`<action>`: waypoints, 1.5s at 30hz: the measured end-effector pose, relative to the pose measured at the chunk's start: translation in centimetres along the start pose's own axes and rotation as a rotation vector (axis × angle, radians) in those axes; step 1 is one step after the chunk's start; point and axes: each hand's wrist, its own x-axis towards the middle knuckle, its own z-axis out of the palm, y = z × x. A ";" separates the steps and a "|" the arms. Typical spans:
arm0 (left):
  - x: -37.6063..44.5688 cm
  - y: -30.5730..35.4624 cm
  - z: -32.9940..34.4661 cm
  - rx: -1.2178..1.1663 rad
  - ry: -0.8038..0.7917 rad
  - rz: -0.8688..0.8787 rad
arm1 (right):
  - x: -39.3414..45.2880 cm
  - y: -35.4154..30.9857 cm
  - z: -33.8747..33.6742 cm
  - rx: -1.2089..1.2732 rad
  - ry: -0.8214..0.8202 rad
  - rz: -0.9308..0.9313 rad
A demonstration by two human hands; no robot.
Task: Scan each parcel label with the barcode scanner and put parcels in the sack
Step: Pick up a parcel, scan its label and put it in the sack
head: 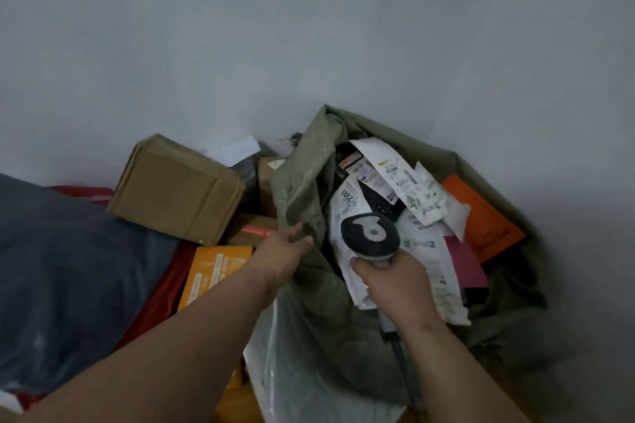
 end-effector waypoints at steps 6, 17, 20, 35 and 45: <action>-0.1 1.9 -2.0 -0.212 0.280 0.179 | 3.6 -1.3 2.9 0.147 -0.194 0.001; -2.4 1.1 -5.4 -0.044 0.142 0.094 | 1.6 -1.3 3.2 0.351 -0.215 0.038; -4.2 0.8 -6.0 -0.079 0.196 0.132 | -0.7 -1.7 2.2 0.369 -0.197 0.015; -15.6 -4.3 -7.0 0.232 0.106 0.306 | -17.0 3.5 -3.2 0.607 0.135 0.253; -11.2 -3.4 8.2 0.924 -0.107 0.662 | -8.7 11.2 -13.2 0.777 0.336 0.405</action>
